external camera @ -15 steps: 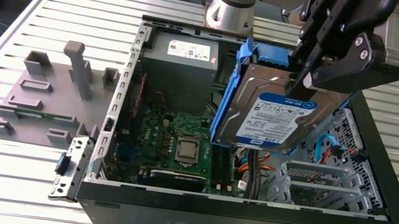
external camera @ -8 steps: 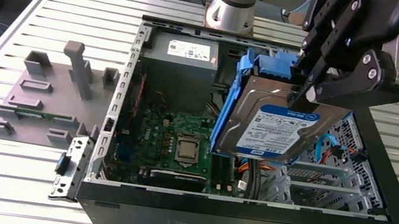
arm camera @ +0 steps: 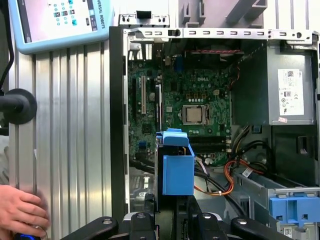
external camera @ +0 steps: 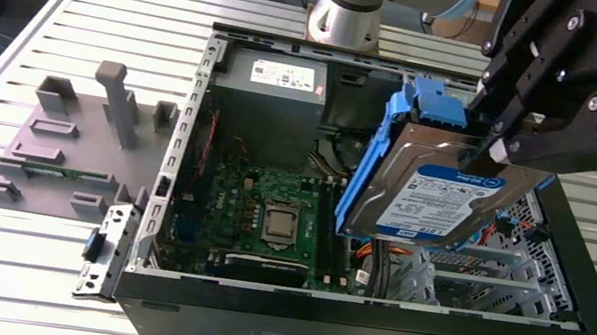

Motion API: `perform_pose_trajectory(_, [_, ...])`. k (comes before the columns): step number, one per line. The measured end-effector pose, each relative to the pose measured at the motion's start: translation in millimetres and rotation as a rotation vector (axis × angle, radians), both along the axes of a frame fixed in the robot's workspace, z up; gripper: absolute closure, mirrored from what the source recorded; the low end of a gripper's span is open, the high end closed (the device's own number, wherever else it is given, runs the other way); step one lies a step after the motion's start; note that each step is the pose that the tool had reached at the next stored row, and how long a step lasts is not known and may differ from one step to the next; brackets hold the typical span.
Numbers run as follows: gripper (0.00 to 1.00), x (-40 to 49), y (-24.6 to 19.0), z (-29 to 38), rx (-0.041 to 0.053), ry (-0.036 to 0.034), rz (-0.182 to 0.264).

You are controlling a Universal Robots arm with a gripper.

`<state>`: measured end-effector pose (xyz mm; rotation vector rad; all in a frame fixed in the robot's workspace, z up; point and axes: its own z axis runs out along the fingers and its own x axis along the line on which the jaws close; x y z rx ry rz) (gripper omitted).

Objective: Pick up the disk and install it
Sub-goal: 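Pick up the disk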

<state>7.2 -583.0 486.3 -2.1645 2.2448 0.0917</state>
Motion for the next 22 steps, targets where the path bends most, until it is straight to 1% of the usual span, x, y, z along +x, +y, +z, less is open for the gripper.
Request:
perform_pose_trajectory(2, [0.65, 5.2, -0.2, -0.2, 0.0, 0.0, 0.0])
perform_pose_trajectory(3, [0.65, 6.3, -0.1, -0.2, 0.0, 0.0, 0.0])
perform_pose_trajectory(10, [0.65, 6.7, -0.2, -0.3, 0.0, 0.0, 0.0])
perform_pose_trajectory(13, [0.65, 10.2, -0.2, -0.3, 0.0, 0.0, 0.0])
perform_pose_trajectory(16, [0.65, 17.3, -0.2, -0.3, -0.0001, 0.0, 0.0])
perform_pose_trajectory(22, [0.65, 35.2, -0.2, -0.5, 0.0, 0.0001, 0.0])
